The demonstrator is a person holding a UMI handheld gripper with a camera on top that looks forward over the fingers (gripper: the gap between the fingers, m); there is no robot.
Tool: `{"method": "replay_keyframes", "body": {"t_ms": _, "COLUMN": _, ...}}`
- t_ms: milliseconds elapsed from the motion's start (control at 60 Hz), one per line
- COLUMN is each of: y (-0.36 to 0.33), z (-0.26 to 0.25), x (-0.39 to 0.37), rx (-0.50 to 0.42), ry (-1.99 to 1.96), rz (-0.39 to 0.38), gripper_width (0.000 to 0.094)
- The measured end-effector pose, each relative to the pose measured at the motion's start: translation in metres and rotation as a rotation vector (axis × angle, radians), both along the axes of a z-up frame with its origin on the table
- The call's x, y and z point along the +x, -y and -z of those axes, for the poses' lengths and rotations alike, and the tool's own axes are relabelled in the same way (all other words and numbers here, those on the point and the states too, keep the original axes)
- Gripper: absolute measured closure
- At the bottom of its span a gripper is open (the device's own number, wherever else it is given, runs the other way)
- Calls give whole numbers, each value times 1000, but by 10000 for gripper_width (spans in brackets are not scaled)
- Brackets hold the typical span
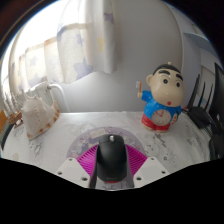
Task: Arrange mouse
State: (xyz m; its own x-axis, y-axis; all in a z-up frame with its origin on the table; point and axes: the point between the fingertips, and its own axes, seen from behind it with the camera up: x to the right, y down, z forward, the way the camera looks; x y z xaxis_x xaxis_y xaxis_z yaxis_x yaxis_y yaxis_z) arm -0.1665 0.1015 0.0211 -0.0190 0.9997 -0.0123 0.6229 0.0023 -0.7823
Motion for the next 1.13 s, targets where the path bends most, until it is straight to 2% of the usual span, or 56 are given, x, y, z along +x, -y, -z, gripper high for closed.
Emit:
{"method": "replay_keyframes", "body": {"t_ms": 67, "y": 4, "z": 21, "x": -2, "rx": 6, "ry": 35, "rz": 5, "gripper_width": 482}}
{"method": "replay_keyframes", "body": {"t_ms": 183, "y": 4, "z": 34, "x": 2, "rx": 34, "ry": 81, "rz": -11, "gripper_width": 380}}
{"method": "replay_keyframes", "body": {"t_ms": 267, "y": -7, "z": 12, "x": 5, "rx": 72, "ry": 72, "rz": 13, "gripper_width": 97}}
{"method": "replay_keyframes", "body": {"t_ms": 283, "y": -8, "z": 5, "x": 7, "rx": 76, "ry": 70, "rz": 16, "gripper_width": 63}}
{"method": "replay_keyframes", "body": {"t_ms": 317, "y": -10, "z": -10, "x": 11, "rx": 75, "ry": 67, "rz": 20, "gripper_width": 96}}
{"method": "replay_keyframes", "body": {"t_ms": 500, "y": -25, "z": -92, "x": 90, "rx": 33, "ry": 161, "rz": 109, "gripper_width": 79}}
{"method": "replay_keyframes", "body": {"t_ms": 633, "y": -36, "z": -126, "x": 161, "rx": 39, "ry": 227, "rz": 139, "gripper_width": 81}}
{"method": "replay_keyframes", "body": {"t_ms": 817, "y": -57, "z": -144, "x": 219, "rx": 64, "ry": 257, "rz": 191, "gripper_width": 79}}
{"method": "replay_keyframes", "body": {"t_ms": 1133, "y": -71, "z": -147, "x": 227, "rx": 77, "ry": 239, "rz": 204, "gripper_width": 77}}
